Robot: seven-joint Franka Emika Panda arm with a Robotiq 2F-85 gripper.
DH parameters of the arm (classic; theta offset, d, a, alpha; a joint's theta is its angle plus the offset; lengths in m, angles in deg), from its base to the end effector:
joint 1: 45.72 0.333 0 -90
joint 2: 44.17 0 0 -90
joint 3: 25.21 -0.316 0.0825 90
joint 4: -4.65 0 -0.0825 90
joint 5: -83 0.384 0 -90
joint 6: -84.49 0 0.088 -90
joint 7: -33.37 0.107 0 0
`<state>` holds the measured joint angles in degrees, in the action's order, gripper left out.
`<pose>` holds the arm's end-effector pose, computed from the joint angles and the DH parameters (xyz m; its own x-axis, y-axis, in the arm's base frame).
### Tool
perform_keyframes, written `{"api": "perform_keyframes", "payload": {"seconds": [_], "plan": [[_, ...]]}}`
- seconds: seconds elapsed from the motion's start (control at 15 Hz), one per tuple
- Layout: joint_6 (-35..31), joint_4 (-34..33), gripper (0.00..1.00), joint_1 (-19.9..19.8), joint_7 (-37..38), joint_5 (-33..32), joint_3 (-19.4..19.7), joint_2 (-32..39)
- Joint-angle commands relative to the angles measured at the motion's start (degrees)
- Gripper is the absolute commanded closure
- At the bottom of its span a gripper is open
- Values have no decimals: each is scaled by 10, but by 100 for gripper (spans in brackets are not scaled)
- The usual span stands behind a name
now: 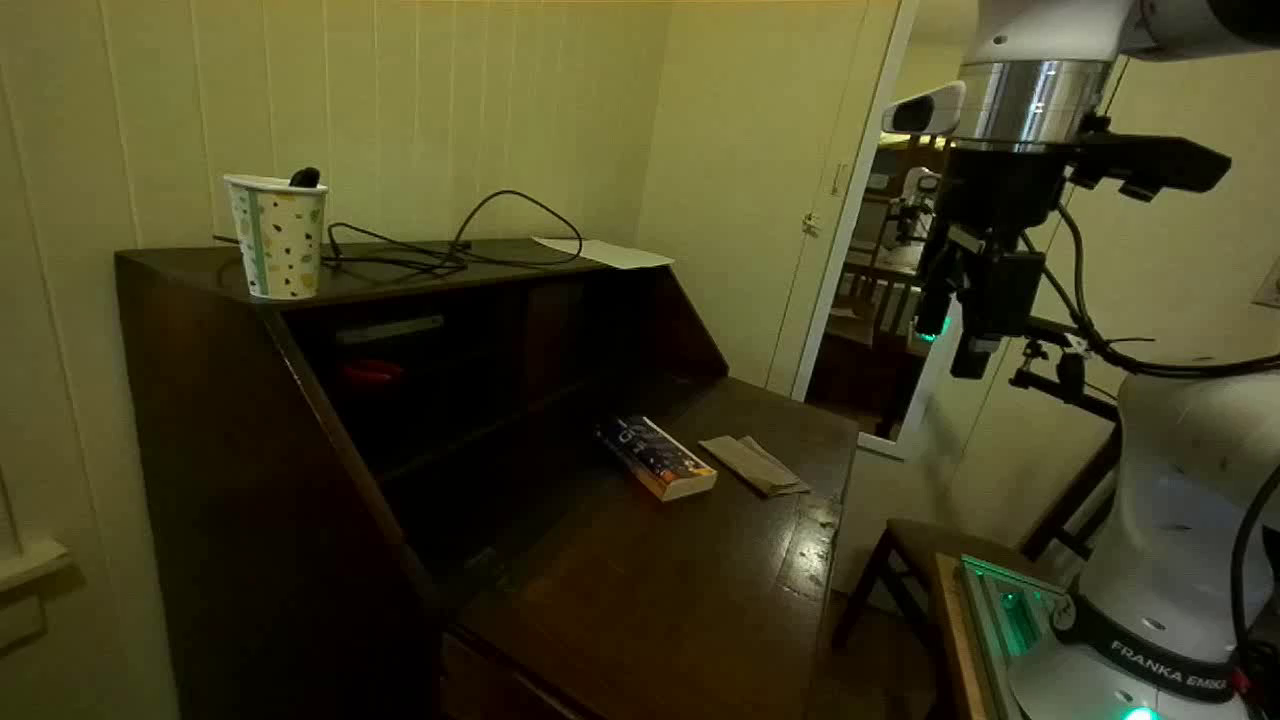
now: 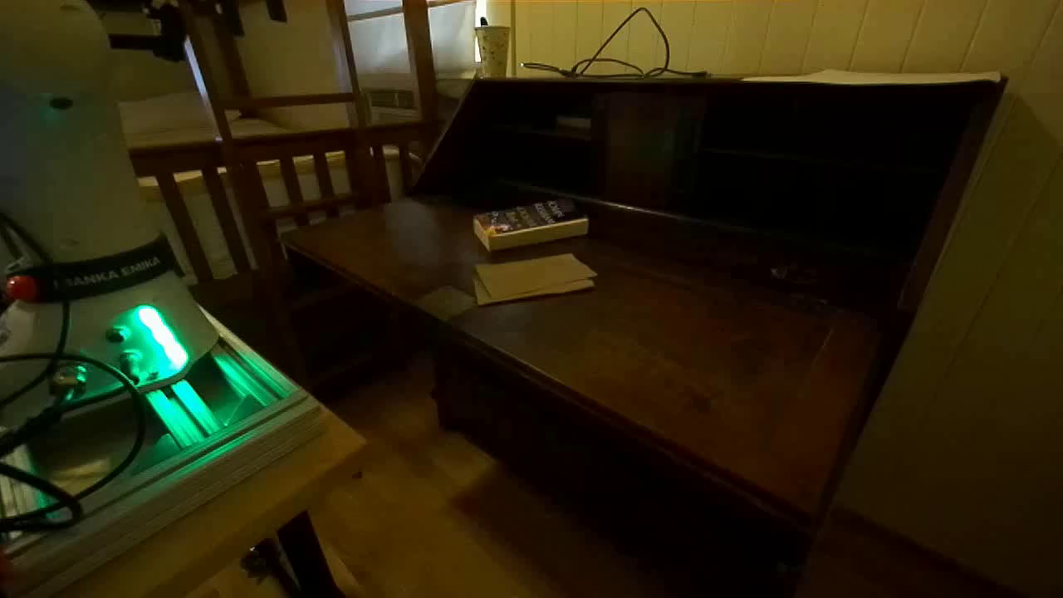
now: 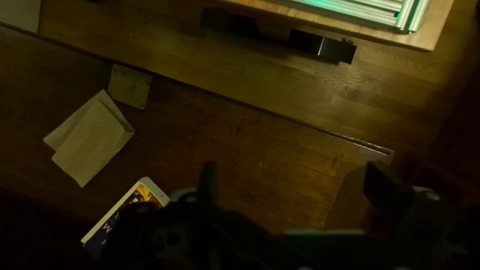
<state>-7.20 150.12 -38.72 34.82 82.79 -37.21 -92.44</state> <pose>0.2724 0.1030 0.5183 0.9706 0.2181 -0.1016 0.2324 -0.9591 0.1614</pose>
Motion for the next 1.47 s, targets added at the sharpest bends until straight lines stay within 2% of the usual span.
{"api": "perform_keyframes", "payload": {"seconds": [0.0,0.53,0.8,1.13,1.2,1.4], "plan": [[1,-1,0,10,6,-5,7,2],[1,-1,0,10,6,-5,7,2],[-33,-8,0,-14,-11,-43,33,17],[-96,-23,0,-45,-27,-110,75,95],[-112,-29,0,-47,-37,-106,90,118],[-163,-54,0,-25,-104,-31,147,176]]}}
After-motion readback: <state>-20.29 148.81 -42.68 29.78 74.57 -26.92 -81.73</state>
